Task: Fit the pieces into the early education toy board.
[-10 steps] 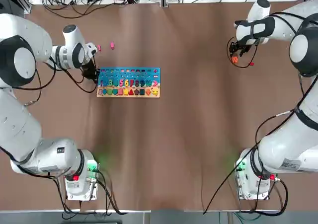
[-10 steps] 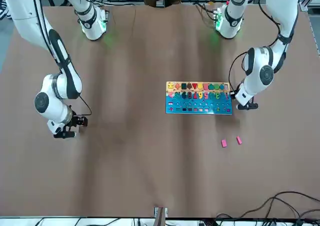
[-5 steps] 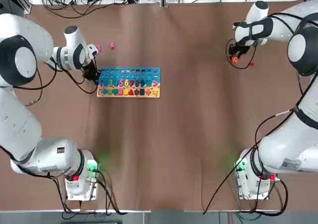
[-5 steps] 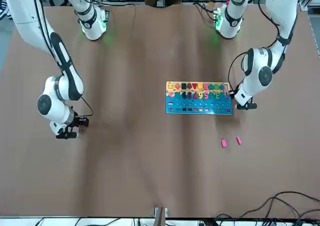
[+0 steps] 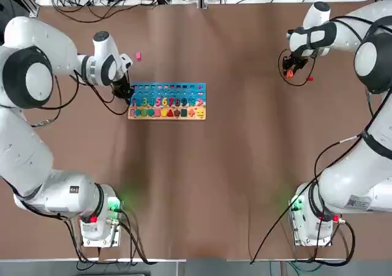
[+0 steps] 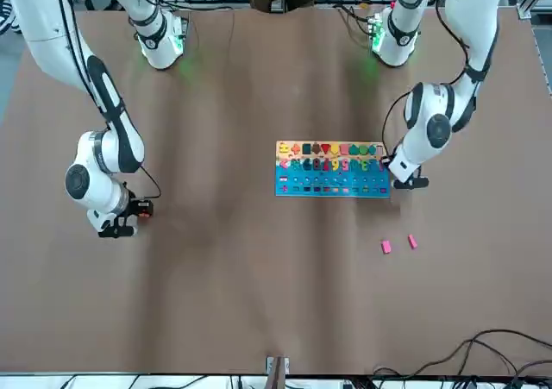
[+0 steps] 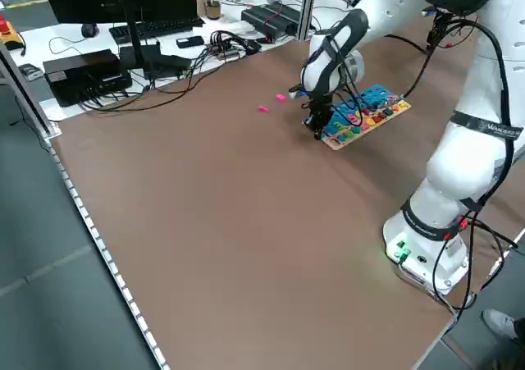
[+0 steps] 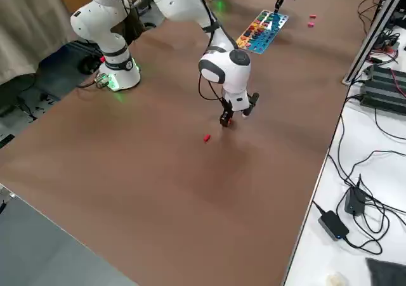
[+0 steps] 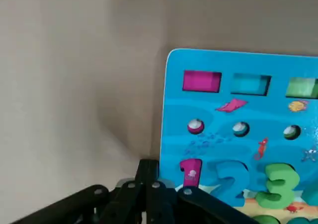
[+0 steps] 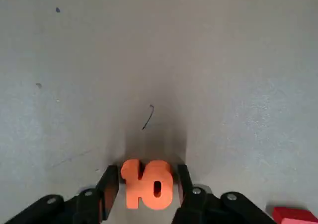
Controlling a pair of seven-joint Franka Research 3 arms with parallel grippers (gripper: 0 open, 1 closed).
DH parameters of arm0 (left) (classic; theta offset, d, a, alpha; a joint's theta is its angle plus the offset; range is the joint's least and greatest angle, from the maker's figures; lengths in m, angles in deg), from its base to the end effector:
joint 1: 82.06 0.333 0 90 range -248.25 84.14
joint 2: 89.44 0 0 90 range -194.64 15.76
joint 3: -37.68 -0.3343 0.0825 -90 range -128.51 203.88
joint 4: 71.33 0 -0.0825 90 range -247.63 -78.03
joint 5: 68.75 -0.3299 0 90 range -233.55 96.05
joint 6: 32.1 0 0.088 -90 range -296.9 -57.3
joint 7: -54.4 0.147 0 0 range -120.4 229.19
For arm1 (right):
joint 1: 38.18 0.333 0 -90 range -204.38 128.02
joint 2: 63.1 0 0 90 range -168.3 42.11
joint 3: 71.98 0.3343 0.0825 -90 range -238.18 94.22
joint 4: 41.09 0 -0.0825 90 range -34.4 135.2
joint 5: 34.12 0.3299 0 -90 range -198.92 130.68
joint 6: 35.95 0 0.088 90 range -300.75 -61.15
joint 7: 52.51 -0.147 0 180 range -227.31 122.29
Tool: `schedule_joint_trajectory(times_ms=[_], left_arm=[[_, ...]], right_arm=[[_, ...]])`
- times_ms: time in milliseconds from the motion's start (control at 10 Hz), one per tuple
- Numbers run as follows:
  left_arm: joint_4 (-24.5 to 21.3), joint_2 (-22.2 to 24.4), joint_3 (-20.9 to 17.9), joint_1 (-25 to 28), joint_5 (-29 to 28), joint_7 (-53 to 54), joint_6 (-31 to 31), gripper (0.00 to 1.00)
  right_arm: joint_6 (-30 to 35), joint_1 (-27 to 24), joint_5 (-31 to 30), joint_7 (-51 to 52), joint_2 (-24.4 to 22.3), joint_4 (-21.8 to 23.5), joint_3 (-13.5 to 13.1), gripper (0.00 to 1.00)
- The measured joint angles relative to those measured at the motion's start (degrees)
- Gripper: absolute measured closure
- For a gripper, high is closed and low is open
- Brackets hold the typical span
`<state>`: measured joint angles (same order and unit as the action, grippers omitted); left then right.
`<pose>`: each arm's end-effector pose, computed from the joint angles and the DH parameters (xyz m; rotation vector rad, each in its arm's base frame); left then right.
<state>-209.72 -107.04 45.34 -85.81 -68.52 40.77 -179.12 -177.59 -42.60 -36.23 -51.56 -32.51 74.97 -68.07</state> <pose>0.4442 -0.0922 0.2013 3.1226 0.0708 -0.2496 0.5664 -0.0064 0.1951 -3.1238 -0.0462 0.1338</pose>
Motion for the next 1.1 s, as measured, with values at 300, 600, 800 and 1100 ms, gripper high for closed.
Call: schedule_joint_trajectory(times_ms=[300,600,800,1100], left_arm=[[3.31,-1.99,0.19,-8.25,-0.15,-8.35,0.38,0.99],[10.80,-6.54,0.15,-17.41,-0.34,-17.60,1.29,0.99],[17.28,-10.57,0.29,-22.98,-0.34,-22.65,1.28,0.99],[24.07,-14.65,0.13,-28.38,-0.35,-29.35,1.77,0.99]], right_arm=[[0.02,-0.03,0.00,-0.01,-0.01,-0.20,-0.05,0.43],[1.18,-0.05,0.00,-0.01,-0.10,-0.86,-0.07,0.43],[1.54,-0.05,0.00,-0.01,-0.37,-1.15,-0.08,0.43],[1.62,-0.04,0.00,-0.01,-0.38,-1.26,-0.06,0.45]])
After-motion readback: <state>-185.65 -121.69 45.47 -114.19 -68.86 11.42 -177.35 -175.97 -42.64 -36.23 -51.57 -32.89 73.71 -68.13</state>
